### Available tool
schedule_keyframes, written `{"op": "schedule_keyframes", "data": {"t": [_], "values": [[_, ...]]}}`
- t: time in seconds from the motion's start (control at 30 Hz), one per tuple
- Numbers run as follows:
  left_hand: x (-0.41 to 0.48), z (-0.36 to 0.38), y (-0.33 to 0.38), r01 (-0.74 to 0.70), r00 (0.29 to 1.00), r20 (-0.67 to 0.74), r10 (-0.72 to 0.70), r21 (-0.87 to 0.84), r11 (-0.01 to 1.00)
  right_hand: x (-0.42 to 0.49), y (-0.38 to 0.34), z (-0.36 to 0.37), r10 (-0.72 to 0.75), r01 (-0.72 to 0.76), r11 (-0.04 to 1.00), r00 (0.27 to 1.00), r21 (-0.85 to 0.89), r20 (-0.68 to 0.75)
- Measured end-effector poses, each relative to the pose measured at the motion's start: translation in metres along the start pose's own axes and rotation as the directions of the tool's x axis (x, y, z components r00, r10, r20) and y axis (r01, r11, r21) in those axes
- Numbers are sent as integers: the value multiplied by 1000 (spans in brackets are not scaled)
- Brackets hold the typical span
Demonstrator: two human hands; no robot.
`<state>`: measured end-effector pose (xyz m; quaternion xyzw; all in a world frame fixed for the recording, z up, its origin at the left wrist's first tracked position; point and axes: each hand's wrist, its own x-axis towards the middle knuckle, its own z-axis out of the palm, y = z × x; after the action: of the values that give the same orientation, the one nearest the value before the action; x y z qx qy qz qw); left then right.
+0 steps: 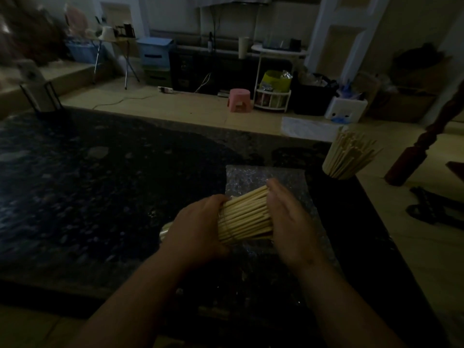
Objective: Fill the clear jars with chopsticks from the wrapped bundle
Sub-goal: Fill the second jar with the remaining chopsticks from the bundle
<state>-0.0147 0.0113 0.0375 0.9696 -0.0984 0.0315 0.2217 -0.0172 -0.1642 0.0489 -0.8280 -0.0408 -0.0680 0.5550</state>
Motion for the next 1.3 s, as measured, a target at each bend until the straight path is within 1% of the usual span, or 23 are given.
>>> {"op": "schedule_keyframes", "data": {"t": [0.07,0.13,0.17,0.23,0.3,0.37,0.43,0.53,0.67,0.77,0.83,0.9,0.97,1.03,1.1,1.17,1.2,1.23,1.3], "values": [[1,-1,-2,17,1000,-21,-17,-7,1000,3,1,-5,32,-25,996,996,90,-84],[3,-2,-5,49,998,-40,-49,-21,999,6,2,-12,56,-40,992,989,120,-134],[4,-2,-7,67,996,-51,-69,-29,997,7,3,-15,54,-41,995,988,91,-142],[4,-3,-10,93,992,-80,-97,-49,994,9,7,-20,45,-50,998,987,-31,-156],[5,-5,-12,108,987,-111,-116,-74,991,10,12,-23,65,-88,985,986,-148,-153],[5,-7,-14,132,979,-141,-146,-106,986,11,17,-26,124,-144,965,987,-219,-102],[5,-8,-15,166,969,-163,-187,-130,977,10,21,-26,176,-165,931,984,-325,2],[5,-7,-16,206,958,-169,-230,-149,967,7,28,-21,198,-63,818,964,-572,177],[5,-7,-18,216,956,-167,-241,-154,964,1,34,-11,280,13,716,911,-698,304],[5,-7,-19,215,956,-164,-243,-173,961,-1,41,-5,336,28,708,865,-705,372],[6,-7,-20,215,957,-159,-241,-167,962,0,48,0,333,8,744,863,-669,380],[6,-6,-20,214,959,-155,-239,-162,963,2,54,2,294,19,778,872,-628,392],[7,-4,-21,211,959,-153,-237,-168,963,3,57,4,294,43,773,860,-633,417],[7,-3,-21,203,961,-152,-229,-169,964,2,68,7,314,56,743,850,-667,422],[7,-3,-21,194,964,-148,-220,-169,966,2,83,12,373,1,710,848,-704,378],[8,-3,-20,198,964,-142,-223,-171,965,3,91,19,412,-91,723,853,-685,320],[8,-4,-20,202,964,-142,-226,-170,965,4,93,22,393,-119,753,870,-647,297],[8,-4,-19,205,963,-143,-229,-167,965,5,96,23,352,-112,785,890,-609,289],[9,-4,-19,207,962,-145,-232,-167,964,8,100,23,258,-33,803,919,-595,297]]}}
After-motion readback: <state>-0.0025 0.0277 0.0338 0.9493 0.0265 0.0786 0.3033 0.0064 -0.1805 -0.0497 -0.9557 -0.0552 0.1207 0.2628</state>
